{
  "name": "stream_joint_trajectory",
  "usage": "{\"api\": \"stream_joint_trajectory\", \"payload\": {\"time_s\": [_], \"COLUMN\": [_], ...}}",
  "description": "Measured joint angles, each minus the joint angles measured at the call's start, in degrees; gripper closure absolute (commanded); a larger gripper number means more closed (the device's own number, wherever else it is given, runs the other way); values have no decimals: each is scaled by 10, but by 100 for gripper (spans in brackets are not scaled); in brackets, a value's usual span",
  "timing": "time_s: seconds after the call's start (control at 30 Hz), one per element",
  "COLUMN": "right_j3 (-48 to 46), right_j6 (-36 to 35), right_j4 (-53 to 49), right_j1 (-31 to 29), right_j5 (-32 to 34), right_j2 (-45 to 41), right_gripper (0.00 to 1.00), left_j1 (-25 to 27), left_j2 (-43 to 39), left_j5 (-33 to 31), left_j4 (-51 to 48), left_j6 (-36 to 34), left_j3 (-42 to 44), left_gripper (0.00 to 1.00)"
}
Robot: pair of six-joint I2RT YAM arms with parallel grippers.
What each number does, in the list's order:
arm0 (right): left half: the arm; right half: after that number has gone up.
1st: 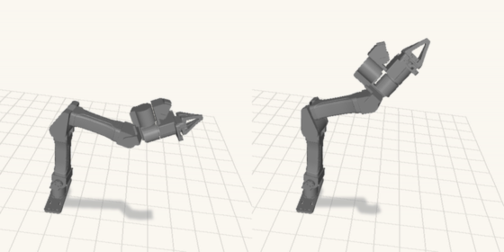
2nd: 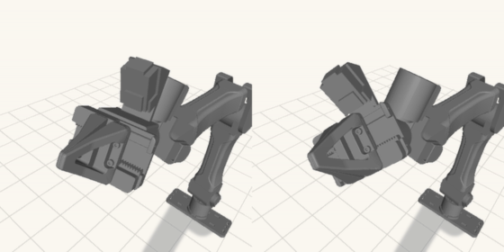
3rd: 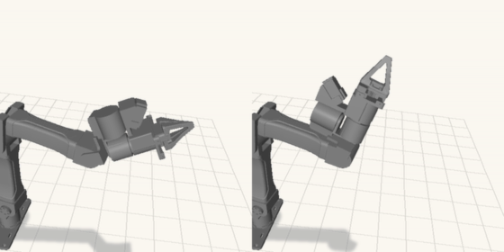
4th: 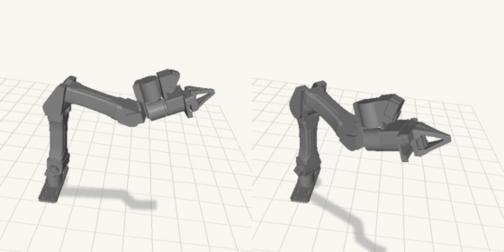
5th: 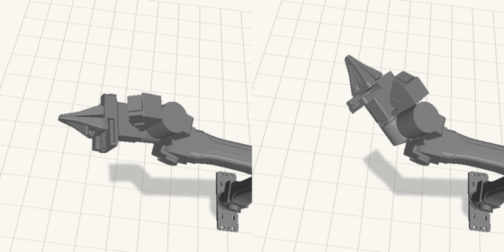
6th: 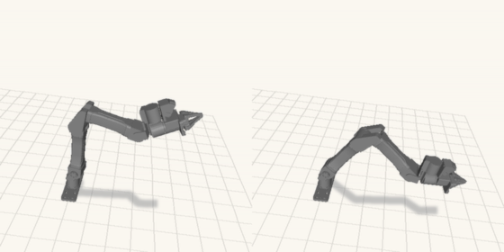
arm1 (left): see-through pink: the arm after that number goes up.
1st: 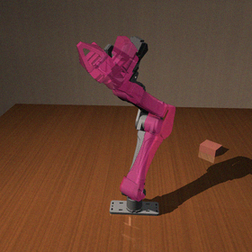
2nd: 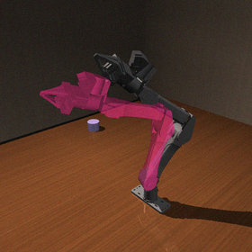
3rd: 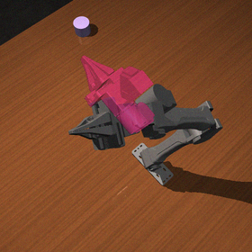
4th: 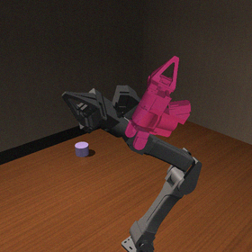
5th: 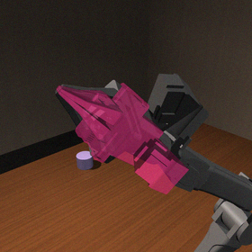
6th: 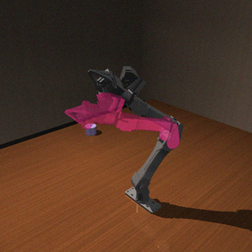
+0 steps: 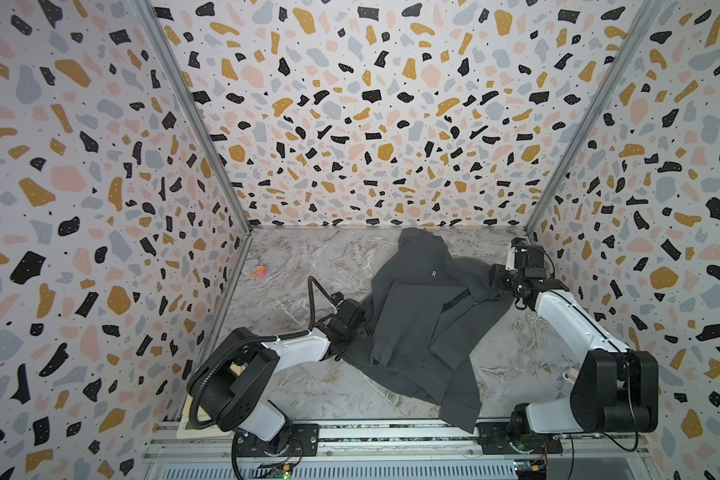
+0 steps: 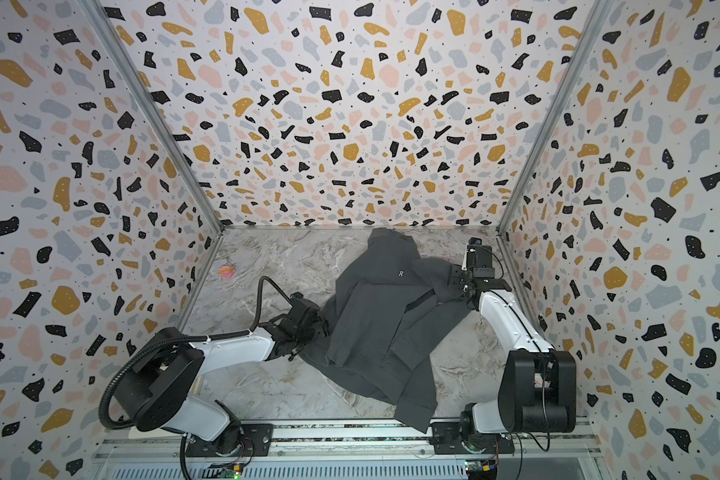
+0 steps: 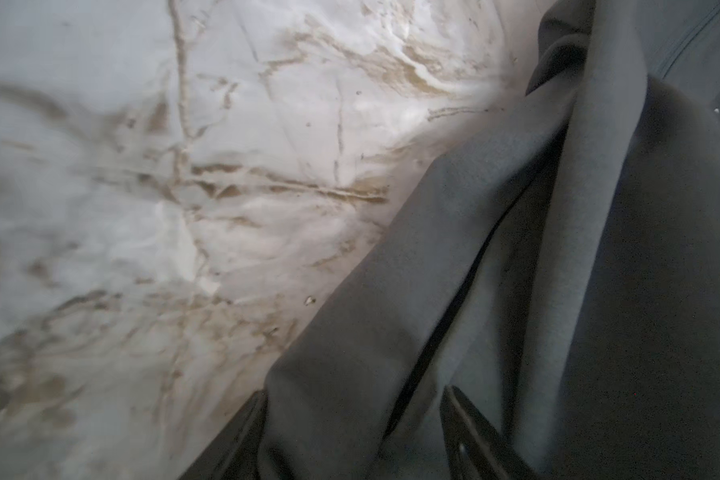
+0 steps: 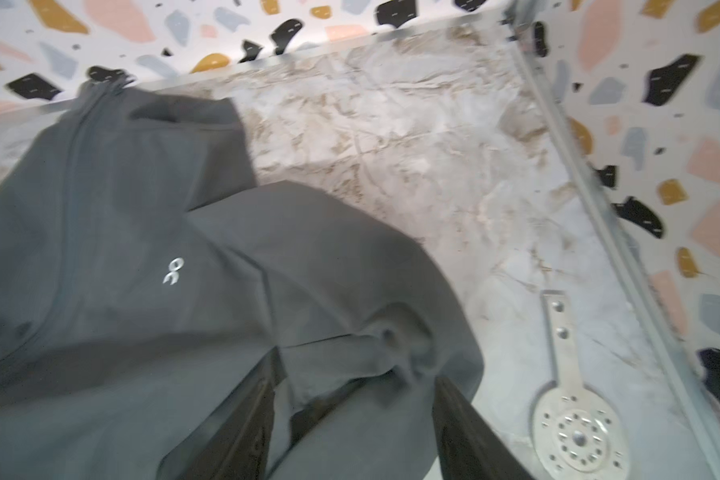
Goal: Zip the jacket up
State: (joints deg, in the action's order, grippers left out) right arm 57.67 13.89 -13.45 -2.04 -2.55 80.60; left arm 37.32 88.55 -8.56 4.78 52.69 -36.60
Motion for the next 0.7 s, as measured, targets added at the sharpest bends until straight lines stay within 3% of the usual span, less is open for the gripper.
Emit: {"api": "stream_joint_trajectory", "payload": {"time_s": [0.13, 0.3, 0.37, 0.5, 0.63, 0.7], "right_j3": [-35, -120, -141, -169, -187, -191], "right_j6": [43, 85, 90, 89, 85, 83], "right_j4": [27, 55, 63, 68, 68, 69], "right_j1": [-47, -100, -103, -103, -103, -103], "right_j5": [-78, -118, -119, -114, -105, -97], "right_j2": [-13, -25, -6, 40, 41, 35], "right_gripper": [32, 32, 39, 55, 81, 100], "left_j1": [-1, -9, -14, -39, -83, -109], "left_j2": [20, 21, 14, -11, -54, -82], "left_j5": [23, 40, 47, 57, 66, 66], "left_j4": [46, 76, 84, 89, 90, 85], "left_j6": [7, 5, 3, -11, -24, -30], "left_j3": [0, 4, 9, 19, 36, 45], "left_gripper": [66, 88, 100, 100, 100, 100]}}
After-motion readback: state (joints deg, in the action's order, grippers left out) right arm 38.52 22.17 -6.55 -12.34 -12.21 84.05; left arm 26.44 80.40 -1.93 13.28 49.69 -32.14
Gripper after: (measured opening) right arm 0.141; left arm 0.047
